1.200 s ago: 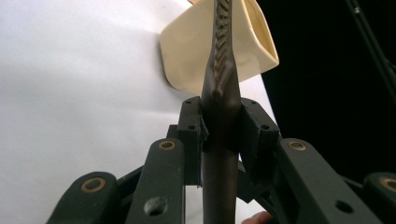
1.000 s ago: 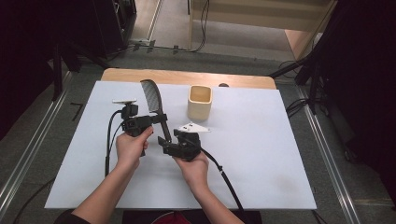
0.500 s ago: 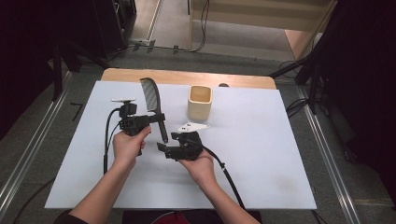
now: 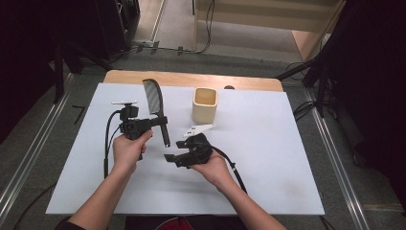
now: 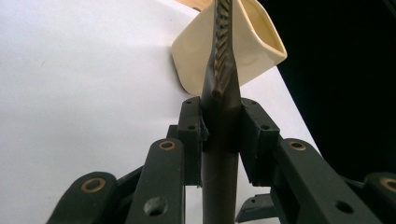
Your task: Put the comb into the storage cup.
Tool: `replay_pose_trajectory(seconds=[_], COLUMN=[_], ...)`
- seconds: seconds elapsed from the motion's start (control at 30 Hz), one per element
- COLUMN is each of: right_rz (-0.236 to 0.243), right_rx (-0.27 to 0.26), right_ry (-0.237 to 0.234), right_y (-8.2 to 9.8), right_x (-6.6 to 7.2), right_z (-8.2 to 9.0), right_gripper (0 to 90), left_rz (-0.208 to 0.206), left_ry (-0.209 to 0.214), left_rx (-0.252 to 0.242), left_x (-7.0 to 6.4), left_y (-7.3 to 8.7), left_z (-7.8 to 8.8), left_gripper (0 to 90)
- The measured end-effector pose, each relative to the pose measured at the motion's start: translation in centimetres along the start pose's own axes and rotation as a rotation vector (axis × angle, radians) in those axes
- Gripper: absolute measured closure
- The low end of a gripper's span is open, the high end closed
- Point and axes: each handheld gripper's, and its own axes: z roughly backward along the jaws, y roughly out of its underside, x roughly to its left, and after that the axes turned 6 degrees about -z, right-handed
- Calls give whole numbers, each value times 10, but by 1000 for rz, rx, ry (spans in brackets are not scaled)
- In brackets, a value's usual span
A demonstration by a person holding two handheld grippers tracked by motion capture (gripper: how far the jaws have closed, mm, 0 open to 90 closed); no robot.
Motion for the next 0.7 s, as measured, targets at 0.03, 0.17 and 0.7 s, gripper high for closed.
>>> replay_pose_trajectory(seconds=[0.03, 0.17, 0.7], right_rz=[12, 43, 69], right_rx=[10, 23, -29], right_ry=[6, 10, 53], right_y=[1, 3, 18], right_x=[0, -2, -10], right_z=[1, 6, 31], right_gripper=[280, 280, 265], left_rz=[-4, -9, -32], left_ry=[-3, 1, 9], left_rx=[3, 11, 19], left_x=[0, -1, -1], left_y=[0, 1, 2], left_z=[0, -1, 0], left_gripper=[736, 736, 735])
